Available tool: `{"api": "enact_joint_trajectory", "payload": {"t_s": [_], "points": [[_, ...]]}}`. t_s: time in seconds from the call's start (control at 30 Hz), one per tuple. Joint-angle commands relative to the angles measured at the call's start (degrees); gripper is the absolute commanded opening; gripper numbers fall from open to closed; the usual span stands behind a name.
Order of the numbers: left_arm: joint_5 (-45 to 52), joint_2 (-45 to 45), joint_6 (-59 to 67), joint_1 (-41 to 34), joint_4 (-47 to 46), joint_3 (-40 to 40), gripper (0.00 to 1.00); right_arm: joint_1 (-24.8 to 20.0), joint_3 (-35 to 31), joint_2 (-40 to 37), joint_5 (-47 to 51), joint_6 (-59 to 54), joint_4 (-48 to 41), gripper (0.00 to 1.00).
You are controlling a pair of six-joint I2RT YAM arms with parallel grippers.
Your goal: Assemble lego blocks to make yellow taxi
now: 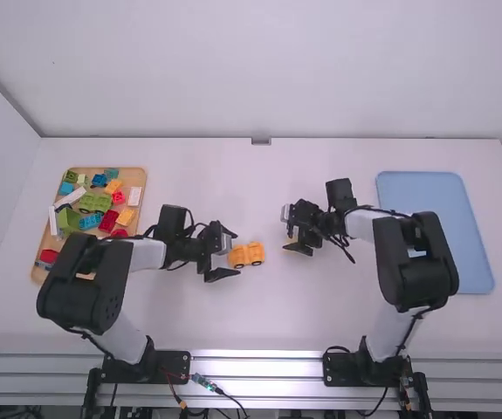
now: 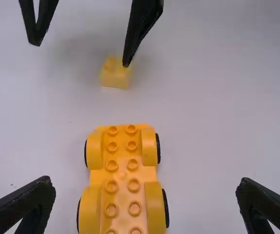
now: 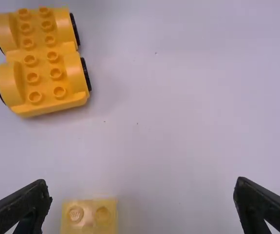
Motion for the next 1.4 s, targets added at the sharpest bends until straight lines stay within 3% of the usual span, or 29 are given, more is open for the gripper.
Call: {"api": "enact_joint_trajectory", "payload": {"t_s": [0.0, 0.3, 0.73, 1.1, 1.27, 1.37], "points": [[0.0, 0.9, -5.4, -0.3, 3.1, -0.4, 0.99, 0.4, -2.0, 0.4, 0.8, 0.5, 1.9, 0.99], [-2.8, 1.1, -13.9, -0.6, 16.9, -6.2, 0.99, -5.2, -6.3, 0.4, -6.6, -0.6, 6.4, 0.99], [-2.7, 2.1, -13.5, -0.6, 17.8, -6.6, 0.99, -6.1, -6.3, 0.4, -7.4, -8.0, 1.2, 0.99], [1.9, 13.9, -14.1, -1.3, 18.2, 1.2, 0.99, -6.1, -6.3, 0.4, -7.7, -7.9, 1.4, 0.99], [-2.1, 14.6, -14.9, -3.2, 17.8, 1.7, 0.99, -6.1, -6.3, 0.4, -7.7, -7.9, 1.3, 1.00], [-6.4, 14.6, -17.9, -4.8, 22.1, -0.3, 0.99, -6.1, -6.3, 0.4, -8.1, -7.9, 1.4, 1.00]]}}
